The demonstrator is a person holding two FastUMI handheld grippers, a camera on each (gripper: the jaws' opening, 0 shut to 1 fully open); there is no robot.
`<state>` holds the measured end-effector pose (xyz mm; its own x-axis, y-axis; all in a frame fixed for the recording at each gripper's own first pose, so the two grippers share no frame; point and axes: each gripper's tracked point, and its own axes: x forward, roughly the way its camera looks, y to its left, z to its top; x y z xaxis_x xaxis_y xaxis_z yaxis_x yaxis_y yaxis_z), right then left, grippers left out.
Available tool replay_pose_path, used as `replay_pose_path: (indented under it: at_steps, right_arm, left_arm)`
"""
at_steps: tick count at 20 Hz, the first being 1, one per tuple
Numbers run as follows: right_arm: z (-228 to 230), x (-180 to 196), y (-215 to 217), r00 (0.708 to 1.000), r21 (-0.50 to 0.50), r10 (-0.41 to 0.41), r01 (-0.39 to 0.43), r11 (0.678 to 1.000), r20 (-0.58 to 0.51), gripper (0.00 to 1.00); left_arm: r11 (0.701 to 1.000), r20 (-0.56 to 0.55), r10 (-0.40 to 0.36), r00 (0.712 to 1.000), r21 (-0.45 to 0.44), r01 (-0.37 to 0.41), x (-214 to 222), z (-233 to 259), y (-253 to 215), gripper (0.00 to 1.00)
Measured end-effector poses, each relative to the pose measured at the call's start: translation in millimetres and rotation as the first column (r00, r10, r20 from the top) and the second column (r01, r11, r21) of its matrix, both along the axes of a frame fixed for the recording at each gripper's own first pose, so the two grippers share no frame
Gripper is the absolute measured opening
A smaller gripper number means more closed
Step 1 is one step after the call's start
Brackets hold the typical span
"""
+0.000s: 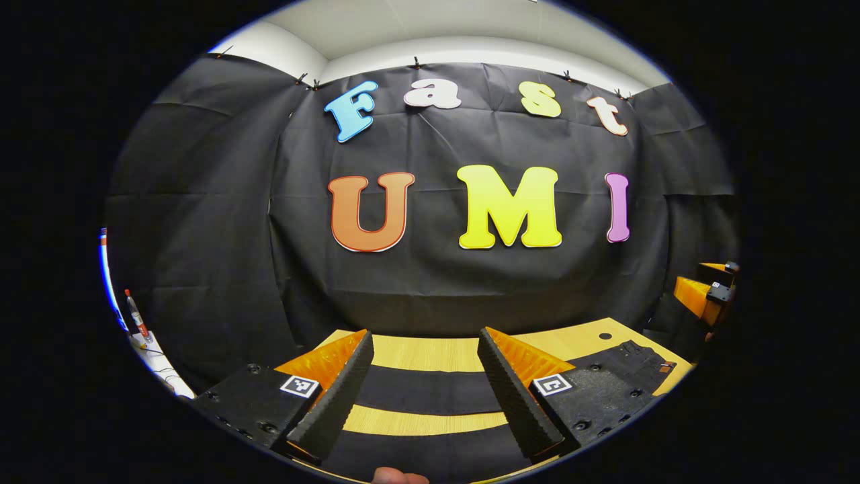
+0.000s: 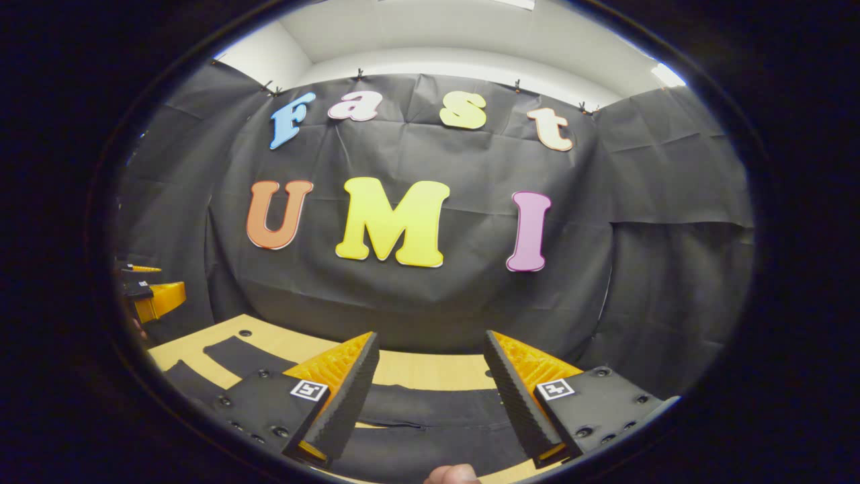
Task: Grasp the waist and the cuffs of the jeans and fold them to make the two legs overlap; first hold the waist and fold one-third of the jeans toward the cuffs, then hold the cuffs and fold the remaining one-third in the same direction to finish folding.
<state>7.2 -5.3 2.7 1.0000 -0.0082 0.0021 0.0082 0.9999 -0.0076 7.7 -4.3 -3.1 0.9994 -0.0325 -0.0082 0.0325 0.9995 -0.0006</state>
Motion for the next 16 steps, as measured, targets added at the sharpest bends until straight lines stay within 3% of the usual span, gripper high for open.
replay_pose_path:
  at_steps: [9,10,12,16]
  right_arm:
    - [-16.6,14.7,-33.2,0.998,0.005,-0.031,0.032,0.999,-0.047,0.94]
    - [-22.4,17.0,-41.3,0.997,0.012,-0.042,0.043,0.999,-0.063,0.94]
    - [-32.5,24.2,-63.3,0.993,0.013,-0.075,0.076,0.997,-0.09,0.94]
    - [-56.7,30.9,-120.2,0.977,-0.015,-0.156,0.156,0.988,-0.148,0.94]
  left_arm:
    - [0.999,-0.061,0.042,0.997,-0.019,-0.044,6.0,-20.9,9.8,0.99]
    - [0.998,-0.077,0.053,0.996,-0.032,-0.056,5.6,-27.6,15.0,0.95]
    - [0.994,-0.113,0.089,0.99,-0.053,-0.095,4.4,-41.7,31.0,1.0]
    - [0.974,-0.215,0.195,0.957,-0.069,-0.214,-7.1,-77.4,86.6,1.0]
